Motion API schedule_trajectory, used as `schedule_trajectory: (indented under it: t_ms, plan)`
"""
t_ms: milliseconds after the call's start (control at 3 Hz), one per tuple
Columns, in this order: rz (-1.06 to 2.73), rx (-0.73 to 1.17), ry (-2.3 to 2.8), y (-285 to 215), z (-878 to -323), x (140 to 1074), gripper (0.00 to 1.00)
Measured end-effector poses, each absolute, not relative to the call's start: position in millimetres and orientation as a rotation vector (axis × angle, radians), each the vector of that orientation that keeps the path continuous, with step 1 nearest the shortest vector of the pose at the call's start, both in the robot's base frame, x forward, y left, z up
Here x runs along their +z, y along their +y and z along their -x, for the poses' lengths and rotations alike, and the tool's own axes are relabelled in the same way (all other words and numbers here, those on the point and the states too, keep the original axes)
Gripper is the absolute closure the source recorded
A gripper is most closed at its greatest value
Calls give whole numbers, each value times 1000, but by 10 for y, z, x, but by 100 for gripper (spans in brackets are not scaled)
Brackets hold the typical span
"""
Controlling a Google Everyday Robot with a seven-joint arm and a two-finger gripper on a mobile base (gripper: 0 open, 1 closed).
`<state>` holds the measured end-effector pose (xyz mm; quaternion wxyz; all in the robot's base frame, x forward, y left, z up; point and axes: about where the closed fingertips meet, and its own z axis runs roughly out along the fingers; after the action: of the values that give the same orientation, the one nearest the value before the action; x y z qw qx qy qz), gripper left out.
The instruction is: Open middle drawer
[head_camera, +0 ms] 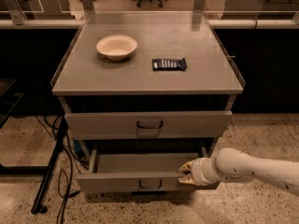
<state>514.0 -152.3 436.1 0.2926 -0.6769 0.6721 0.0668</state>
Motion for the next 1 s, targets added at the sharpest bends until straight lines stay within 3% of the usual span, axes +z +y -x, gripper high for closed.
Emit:
schedule_trajectory:
  t_ms: [333, 667, 1000]
  plan:
    - [1803, 178, 1791, -1523, -5140, 4361, 86]
    - [1803, 178, 1791, -1522, -5140, 4361, 100]
    - [1803, 178, 1791, -1522, -5140, 4361, 100]
